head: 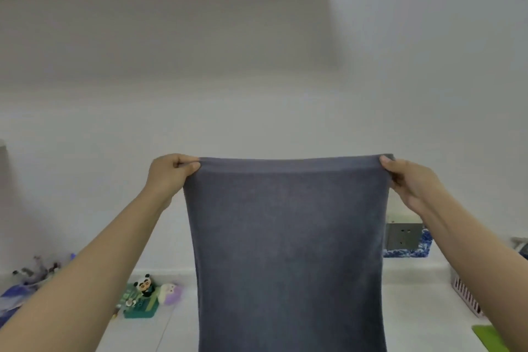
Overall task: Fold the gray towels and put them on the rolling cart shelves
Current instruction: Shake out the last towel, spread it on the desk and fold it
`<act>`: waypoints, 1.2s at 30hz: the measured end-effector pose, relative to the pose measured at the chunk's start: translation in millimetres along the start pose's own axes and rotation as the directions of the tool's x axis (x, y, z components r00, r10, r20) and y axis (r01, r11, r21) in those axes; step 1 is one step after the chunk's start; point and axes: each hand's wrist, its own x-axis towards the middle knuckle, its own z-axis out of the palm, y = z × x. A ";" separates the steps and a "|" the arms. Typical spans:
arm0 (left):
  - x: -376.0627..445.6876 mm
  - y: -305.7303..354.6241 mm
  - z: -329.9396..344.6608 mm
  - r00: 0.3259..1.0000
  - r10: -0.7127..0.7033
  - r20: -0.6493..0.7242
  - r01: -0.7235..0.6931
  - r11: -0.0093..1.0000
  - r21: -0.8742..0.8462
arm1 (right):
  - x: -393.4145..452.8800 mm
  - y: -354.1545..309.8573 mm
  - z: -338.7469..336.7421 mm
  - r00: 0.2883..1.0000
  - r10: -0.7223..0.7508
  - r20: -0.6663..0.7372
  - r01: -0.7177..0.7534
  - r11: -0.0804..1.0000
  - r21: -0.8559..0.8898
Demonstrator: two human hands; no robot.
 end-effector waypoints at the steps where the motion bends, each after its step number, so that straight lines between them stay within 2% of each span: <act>1: 1.5 11.7 2.6 0.998 0.027 -0.050 -0.029 0.999 -0.040 | 5.6 -7.0 -0.3 0.999 -0.048 -0.001 0.048 0.999 0.023; 6: -2.7 58.6 -7.7 0.972 0.168 -0.162 -0.193 0.970 -0.151 | 12.3 -51.5 -9.4 0.953 -0.269 0.139 0.256 0.961 0.101; 9: -20.5 72.2 -16.7 0.963 0.221 -0.157 -0.250 0.947 -0.204 | -6.5 -65.8 -22.6 0.922 -0.324 0.210 0.287 0.939 0.189; 12: -50.3 72.4 -22.6 0.971 0.218 -0.097 -0.236 0.939 -0.252 | -37.7 -64.0 -41.0 0.922 -0.298 0.248 0.260 0.950 0.174; 17: -114.2 21.4 -27.4 0.994 0.074 0.079 -0.049 0.960 -0.274 | -98.6 -13.5 -78.3 0.963 -0.152 0.220 0.139 0.987 0.076; 22: -187.8 -64.8 -30.2 0.959 -0.167 0.228 0.214 0.956 -0.200 | -157.4 65.7 -117.7 0.985 0.114 0.130 -0.111 0.993 -0.033; 25: -232.8 -116.8 -32.1 0.896 -0.325 0.304 0.377 0.916 -0.134 | -198.7 112.0 -134.9 0.964 0.255 0.068 -0.249 0.965 -0.086; 30: -290.7 -183.0 -22.5 0.783 -0.518 0.343 0.554 0.833 -0.005 | -252.1 178.3 -159.8 0.898 0.437 -0.058 -0.439 0.880 -0.182; 33: -306.2 -204.4 -14.7 0.754 -0.569 0.327 0.601 0.799 0.005 | -264.2 197.3 -164.7 0.860 0.499 -0.110 -0.511 0.840 -0.183; 36: -306.6 -216.4 -4.9 0.753 -0.581 0.309 0.608 0.794 0.011 | -259.9 210.0 -168.6 0.843 0.521 -0.133 -0.538 0.823 -0.183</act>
